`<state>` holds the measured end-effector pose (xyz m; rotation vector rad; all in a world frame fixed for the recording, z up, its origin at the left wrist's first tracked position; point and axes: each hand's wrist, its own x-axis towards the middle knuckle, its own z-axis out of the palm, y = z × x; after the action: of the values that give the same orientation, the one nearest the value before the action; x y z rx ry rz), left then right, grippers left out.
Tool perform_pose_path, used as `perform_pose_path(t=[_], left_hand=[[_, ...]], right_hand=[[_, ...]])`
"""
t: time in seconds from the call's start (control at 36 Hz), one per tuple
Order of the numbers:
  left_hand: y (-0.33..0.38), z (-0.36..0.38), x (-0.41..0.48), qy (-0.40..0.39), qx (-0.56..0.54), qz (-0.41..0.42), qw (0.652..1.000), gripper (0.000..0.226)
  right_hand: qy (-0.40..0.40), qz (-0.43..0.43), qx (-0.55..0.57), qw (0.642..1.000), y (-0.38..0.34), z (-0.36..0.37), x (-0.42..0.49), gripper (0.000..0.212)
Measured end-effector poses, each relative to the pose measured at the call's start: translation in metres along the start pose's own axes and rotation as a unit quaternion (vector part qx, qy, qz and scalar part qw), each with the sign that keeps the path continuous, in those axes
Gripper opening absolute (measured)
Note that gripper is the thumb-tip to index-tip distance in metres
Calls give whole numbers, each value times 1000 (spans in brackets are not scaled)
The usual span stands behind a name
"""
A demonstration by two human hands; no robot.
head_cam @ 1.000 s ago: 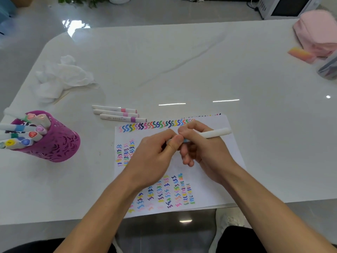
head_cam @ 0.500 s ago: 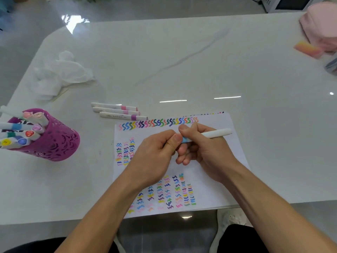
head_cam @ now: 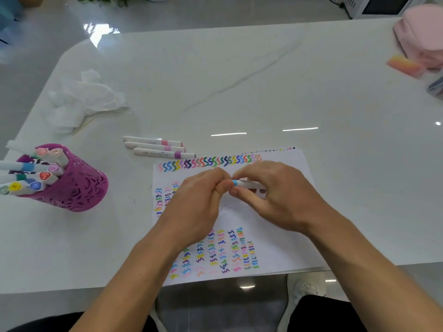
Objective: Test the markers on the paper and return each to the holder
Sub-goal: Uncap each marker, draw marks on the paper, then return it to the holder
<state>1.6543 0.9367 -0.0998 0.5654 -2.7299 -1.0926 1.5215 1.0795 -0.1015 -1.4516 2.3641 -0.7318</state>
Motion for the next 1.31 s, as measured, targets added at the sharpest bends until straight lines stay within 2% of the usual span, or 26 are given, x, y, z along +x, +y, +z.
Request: perform_pose_path(t=[0.11,0.22,0.47,0.61,0.72,0.83,0.92,1.08,1.17,1.31], left_hand=[[-1,1,1,-9,5,4,1000,23],[-1,1,1,-5,-10,1,1000,22],[1,1,-2,-6,-41,-21,999,24],[-2,-2,-1,11,-49,-31,998,20],[0,3,-3,14,-46,-32,998,20],[-4,0,1,48,-46,-38,997,22],[-3,-2,3,64,-45,-33,996,23],[-1,1,4,73,-45,-36,996,20],[0,2,4,77,-22,-23,997,15],[0,2,4,84,-4,-27,996,15]], right_hand=[[-60,-10,-18,998,-3,6,1,29],[-69,-11,-30,997,-2,8,-1,30],[-39,-29,-53,997,-2,11,-3,39],[-1,4,-30,1000,2,3,0,56],[7,29,-11,999,2,-3,-1,55],[-4,62,-4,998,7,-4,-5,39],[-8,77,23,997,7,-6,-5,24],[3,91,101,991,7,-6,-7,10],[26,92,153,983,7,-6,-7,12],[63,87,235,966,9,-10,-9,32]])
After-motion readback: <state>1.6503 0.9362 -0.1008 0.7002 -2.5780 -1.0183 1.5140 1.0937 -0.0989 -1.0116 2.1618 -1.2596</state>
